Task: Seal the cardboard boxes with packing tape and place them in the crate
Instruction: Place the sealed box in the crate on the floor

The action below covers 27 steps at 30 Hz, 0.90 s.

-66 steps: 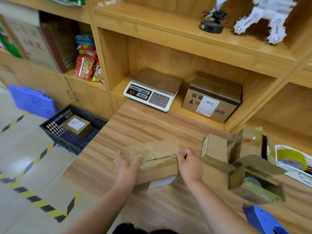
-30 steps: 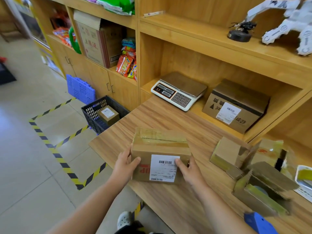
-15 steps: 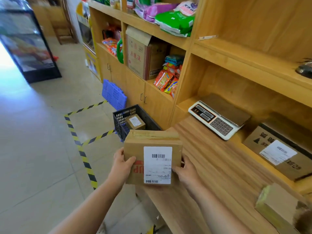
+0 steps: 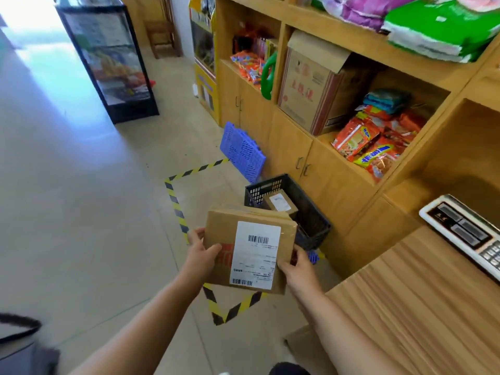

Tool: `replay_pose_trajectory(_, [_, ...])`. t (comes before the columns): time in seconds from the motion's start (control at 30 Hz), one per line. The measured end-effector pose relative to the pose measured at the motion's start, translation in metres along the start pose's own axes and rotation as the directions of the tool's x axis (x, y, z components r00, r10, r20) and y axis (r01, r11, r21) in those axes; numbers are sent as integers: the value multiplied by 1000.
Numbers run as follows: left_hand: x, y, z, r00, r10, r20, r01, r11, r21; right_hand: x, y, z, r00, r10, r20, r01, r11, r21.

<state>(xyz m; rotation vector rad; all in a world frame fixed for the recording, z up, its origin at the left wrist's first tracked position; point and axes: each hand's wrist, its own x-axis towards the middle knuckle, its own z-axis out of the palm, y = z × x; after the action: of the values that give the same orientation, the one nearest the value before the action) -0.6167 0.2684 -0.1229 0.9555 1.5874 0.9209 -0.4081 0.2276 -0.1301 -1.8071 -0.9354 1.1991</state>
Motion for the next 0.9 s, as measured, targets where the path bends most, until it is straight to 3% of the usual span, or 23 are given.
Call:
replay_pose_trajectory(0.43, [173,37,8,981,-99,168,92,995,47,172,-29,51,985,170,15,-170,983,65])
replay_pose_trajectory(0.67, [295,104,53,982,-102,157,59,965,257,281,-73,57,965,261,5,-259,952,161])
replay_pose_trajectory(0.9, [376,132,106,951,-145,272,72,963,261,355,-95,45,945,317,-79,-302,940,156])
